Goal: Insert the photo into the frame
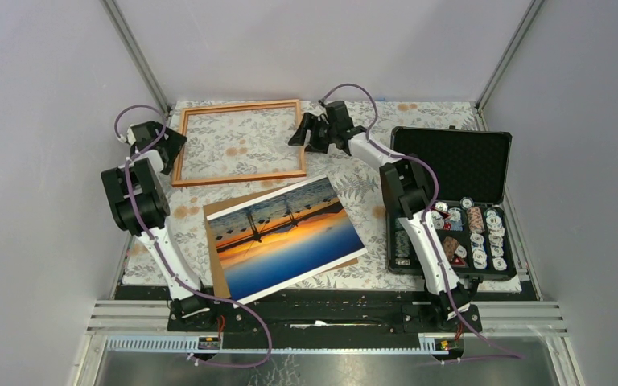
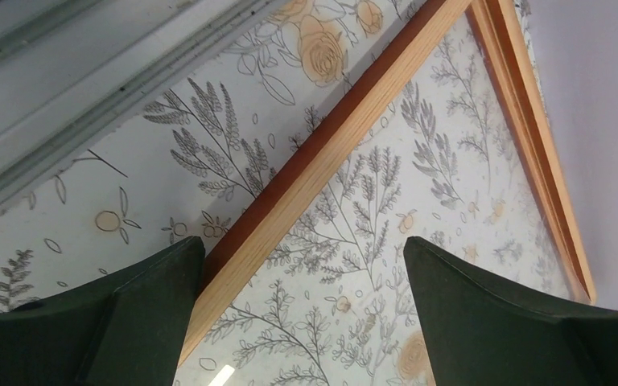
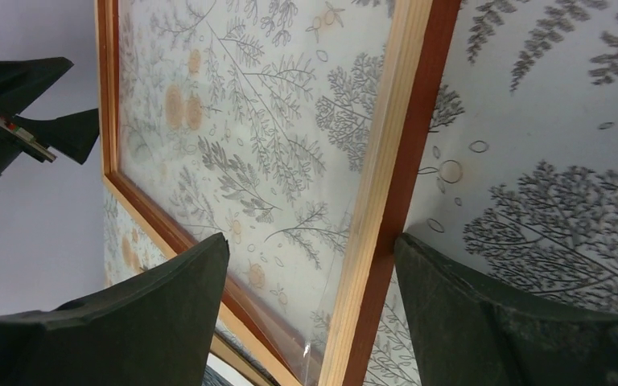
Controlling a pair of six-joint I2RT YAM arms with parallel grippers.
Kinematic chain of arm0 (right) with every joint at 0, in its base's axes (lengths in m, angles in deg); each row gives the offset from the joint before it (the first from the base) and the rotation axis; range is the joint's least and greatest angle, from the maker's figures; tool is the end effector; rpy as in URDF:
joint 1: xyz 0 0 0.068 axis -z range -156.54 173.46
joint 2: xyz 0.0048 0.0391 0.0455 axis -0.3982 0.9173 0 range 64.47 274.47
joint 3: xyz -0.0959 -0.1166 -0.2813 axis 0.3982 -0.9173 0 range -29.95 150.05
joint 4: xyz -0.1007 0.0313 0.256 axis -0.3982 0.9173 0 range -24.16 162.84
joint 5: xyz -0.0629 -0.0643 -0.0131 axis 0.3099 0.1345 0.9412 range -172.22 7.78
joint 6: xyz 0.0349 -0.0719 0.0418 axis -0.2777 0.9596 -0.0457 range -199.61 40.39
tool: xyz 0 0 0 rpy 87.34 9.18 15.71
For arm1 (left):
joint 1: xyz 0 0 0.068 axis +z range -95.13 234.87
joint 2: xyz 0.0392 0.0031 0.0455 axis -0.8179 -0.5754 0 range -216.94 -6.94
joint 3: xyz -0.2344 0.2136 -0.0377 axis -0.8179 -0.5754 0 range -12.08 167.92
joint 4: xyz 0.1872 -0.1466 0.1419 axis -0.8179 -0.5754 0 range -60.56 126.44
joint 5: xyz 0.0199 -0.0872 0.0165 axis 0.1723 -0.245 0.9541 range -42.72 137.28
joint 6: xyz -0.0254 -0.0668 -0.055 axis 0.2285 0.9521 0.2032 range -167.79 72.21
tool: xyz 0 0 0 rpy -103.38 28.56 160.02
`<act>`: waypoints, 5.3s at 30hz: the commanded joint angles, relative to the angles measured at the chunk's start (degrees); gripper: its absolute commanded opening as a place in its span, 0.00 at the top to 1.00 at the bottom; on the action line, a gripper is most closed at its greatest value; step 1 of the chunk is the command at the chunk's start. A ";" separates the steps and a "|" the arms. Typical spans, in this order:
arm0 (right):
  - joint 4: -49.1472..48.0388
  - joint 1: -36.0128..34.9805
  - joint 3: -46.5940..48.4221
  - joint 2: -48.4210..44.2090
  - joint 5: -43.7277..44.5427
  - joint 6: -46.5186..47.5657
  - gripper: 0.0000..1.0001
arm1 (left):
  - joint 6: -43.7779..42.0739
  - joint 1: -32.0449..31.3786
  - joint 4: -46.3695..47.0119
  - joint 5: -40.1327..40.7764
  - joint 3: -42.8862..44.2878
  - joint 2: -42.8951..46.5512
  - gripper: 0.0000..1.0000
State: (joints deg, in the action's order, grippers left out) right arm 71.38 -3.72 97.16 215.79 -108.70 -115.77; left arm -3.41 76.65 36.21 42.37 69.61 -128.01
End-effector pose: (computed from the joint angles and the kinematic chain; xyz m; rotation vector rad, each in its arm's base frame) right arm 0.5914 0.3442 0.1380 -0.1286 2.2388 1.1219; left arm 0.5040 0.1938 0.1628 -1.2043 1.9332 -0.3056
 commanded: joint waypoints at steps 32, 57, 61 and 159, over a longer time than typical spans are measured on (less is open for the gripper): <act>4.52 7.35 -31.06 -29.58 17.41 11.30 0.10 | 8.71 -11.74 -2.99 -22.45 -10.10 4.19 0.01; 8.18 7.32 -27.44 -25.01 18.21 11.55 0.12 | 8.11 -11.08 -3.90 -21.57 -9.83 4.80 0.01; 8.88 7.32 -26.53 -23.84 18.73 11.53 0.12 | 8.01 -11.02 -3.90 -21.55 -9.88 5.12 0.01; -37.83 7.95 -56.67 -37.61 4.71 -19.14 1.00 | 10.48 -8.22 -0.13 -23.99 -11.83 8.31 0.01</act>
State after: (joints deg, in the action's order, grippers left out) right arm 34.27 4.33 38.54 182.16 -101.62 -137.85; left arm 6.76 67.54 35.73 19.16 58.75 -122.35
